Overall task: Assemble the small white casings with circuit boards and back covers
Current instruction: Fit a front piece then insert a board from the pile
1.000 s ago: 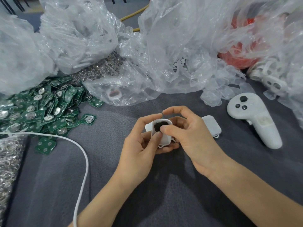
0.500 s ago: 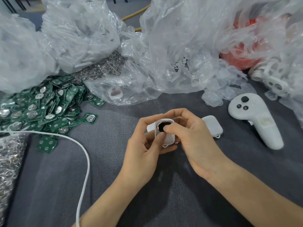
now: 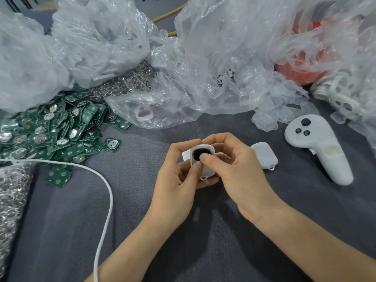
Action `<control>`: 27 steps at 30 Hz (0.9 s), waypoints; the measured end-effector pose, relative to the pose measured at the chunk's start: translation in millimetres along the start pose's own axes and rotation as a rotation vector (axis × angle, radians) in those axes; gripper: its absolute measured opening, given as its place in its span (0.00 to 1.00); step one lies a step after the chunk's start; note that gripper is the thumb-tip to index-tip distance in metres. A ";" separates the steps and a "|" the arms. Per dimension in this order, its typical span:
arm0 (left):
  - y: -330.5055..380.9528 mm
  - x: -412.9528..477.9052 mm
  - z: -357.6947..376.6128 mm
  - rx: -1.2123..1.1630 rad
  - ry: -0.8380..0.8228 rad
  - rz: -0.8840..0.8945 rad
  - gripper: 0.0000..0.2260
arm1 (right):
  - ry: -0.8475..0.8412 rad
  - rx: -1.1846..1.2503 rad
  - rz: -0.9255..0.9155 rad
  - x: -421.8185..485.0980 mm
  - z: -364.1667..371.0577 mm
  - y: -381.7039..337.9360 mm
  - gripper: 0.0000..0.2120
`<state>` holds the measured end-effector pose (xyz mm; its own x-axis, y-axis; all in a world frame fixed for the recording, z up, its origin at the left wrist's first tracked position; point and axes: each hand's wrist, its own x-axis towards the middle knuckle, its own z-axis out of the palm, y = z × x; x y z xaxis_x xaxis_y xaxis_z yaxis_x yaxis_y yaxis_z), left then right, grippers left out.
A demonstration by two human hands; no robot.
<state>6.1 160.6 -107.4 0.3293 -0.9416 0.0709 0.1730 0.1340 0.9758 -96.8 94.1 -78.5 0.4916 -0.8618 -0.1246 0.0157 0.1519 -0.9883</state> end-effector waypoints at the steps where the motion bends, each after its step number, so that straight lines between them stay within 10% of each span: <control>1: 0.1 0.0 -0.1 0.006 0.002 -0.002 0.12 | 0.005 -0.008 -0.007 0.2 0.1 0.2 0.09; 27: 2.5 1.6 -2.0 -0.021 -0.036 -0.053 0.13 | -0.031 -0.057 -0.035 5.7 -8.8 1.8 0.12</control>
<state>8.9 160.1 -105.2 0.2854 -0.9580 0.0270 0.2087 0.0896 0.9739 -101.6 85.1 -81.7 0.5187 -0.8504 -0.0876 -0.0157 0.0929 -0.9955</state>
